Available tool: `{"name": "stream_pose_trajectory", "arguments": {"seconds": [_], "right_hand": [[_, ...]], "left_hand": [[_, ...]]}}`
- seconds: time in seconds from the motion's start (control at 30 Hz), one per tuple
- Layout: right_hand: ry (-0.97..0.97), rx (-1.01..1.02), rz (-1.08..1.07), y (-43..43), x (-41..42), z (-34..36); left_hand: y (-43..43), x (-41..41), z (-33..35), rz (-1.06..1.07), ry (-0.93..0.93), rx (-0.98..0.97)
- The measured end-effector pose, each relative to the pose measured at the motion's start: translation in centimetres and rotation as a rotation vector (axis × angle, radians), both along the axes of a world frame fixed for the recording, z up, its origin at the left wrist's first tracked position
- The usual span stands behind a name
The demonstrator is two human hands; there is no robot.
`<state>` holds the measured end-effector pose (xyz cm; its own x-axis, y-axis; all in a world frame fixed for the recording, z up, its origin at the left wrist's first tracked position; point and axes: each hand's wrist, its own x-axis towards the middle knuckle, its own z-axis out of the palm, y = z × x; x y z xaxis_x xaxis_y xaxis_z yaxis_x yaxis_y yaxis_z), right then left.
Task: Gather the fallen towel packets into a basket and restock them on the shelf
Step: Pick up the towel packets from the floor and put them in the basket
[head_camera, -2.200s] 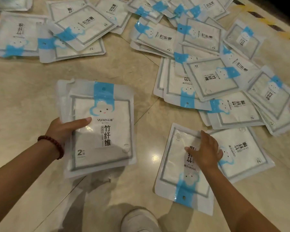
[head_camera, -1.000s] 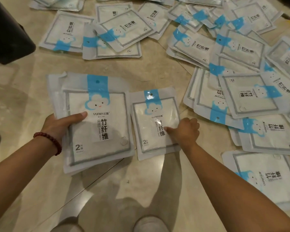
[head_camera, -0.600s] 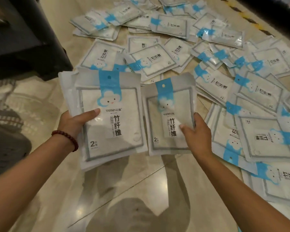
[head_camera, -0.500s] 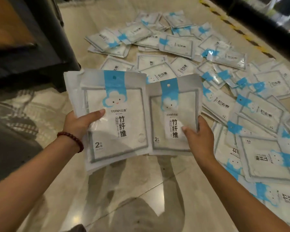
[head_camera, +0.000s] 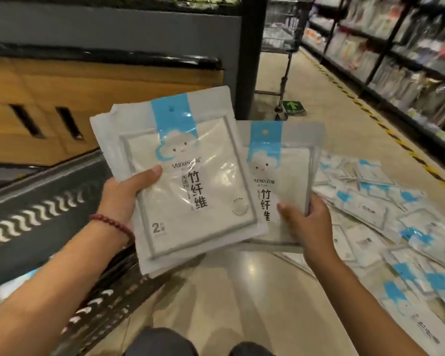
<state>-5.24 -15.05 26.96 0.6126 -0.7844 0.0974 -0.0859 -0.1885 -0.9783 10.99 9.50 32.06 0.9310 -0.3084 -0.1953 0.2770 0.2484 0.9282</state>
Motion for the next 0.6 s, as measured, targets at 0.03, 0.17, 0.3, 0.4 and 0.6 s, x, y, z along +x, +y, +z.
{"name": "stream_pose_trajectory", "arguments": {"seconds": [0.03, 0.17, 0.3, 0.4, 0.6], "right_hand": [[-0.01, -0.003, 0.055, 1.1, 1.8, 1.0], [-0.022, -0.033, 0.227, 6.1, 8.7, 3.2], [0.011, -0.093, 0.345, 10.7, 13.8, 3.2], [0.056, -0.147, 0.378, 13.0, 16.8, 2.8], [0.231, -0.326, 0.378, 16.0, 21.0, 1.5]], "left_hand": [[1.8, 0.9, 0.6, 0.051, -0.004, -0.006], [9.5, 3.9, 0.9, 0.24, 0.024, -0.033], [15.1, 5.6, -0.9, 0.349, 0.114, -0.047], [17.2, 7.3, -2.9, 0.384, 0.174, -0.051], [19.3, 10.4, -8.4, 0.427, 0.369, -0.038]]}}
